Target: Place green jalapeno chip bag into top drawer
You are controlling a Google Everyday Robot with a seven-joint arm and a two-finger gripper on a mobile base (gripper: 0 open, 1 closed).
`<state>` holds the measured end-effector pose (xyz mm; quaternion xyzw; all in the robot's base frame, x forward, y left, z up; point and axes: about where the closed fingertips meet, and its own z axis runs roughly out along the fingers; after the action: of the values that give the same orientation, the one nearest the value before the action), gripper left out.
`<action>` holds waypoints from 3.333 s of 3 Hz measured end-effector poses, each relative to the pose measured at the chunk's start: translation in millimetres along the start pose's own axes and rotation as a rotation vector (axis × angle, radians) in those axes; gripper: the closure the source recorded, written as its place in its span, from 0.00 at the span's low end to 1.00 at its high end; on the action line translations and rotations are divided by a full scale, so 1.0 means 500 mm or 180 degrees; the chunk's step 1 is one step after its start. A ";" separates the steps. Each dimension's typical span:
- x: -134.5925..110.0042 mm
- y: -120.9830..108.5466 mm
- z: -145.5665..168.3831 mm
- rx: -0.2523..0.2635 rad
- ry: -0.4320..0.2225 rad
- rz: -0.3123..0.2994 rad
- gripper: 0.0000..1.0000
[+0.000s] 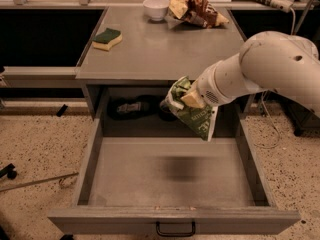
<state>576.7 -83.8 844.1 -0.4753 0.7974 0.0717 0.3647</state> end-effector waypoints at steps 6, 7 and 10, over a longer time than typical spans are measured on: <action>0.201 0.148 0.229 -0.0488 -0.0115 0.0751 0.81; 0.201 0.148 0.229 -0.0488 -0.0115 0.0751 0.58; 0.201 0.148 0.230 -0.0488 -0.0115 0.0751 0.00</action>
Offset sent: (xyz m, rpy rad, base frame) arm -0.0193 -0.0079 -0.0785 0.0933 0.1319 -0.0951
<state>547.3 -61.9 678.5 -0.4034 0.8333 0.1833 0.3307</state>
